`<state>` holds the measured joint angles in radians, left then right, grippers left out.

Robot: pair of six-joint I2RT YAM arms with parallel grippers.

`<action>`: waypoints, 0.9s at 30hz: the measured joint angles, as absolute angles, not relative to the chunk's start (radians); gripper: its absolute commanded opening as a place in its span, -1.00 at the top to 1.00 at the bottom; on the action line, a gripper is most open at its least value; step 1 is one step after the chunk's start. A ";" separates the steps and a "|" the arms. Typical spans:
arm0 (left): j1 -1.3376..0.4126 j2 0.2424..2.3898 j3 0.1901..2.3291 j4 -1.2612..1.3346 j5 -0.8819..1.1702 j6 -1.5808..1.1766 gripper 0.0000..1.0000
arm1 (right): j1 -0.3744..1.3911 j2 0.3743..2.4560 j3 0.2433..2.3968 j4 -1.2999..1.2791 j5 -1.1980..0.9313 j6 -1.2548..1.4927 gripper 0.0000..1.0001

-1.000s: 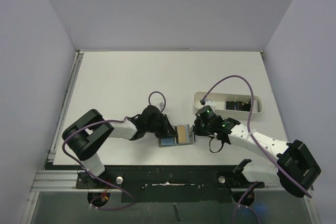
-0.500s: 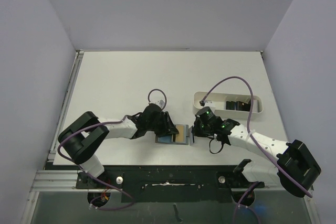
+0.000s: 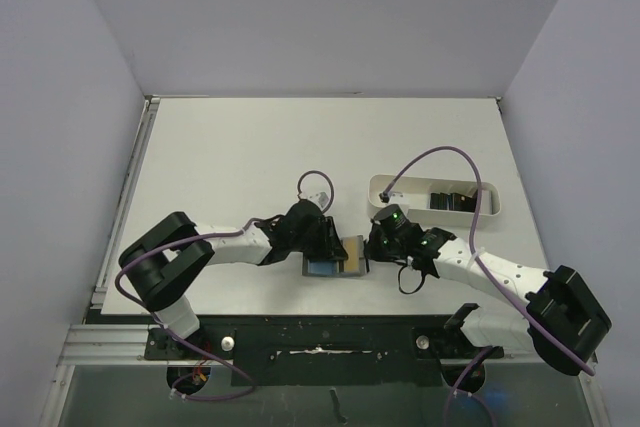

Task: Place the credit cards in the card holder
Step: Insert the credit card into the card holder.

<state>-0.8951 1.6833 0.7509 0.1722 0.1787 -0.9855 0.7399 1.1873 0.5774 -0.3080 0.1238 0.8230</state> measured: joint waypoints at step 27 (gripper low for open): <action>-0.762 1.438 0.715 -0.028 0.160 -0.965 0.10 | 0.748 0.982 0.607 -0.384 0.200 0.839 1.00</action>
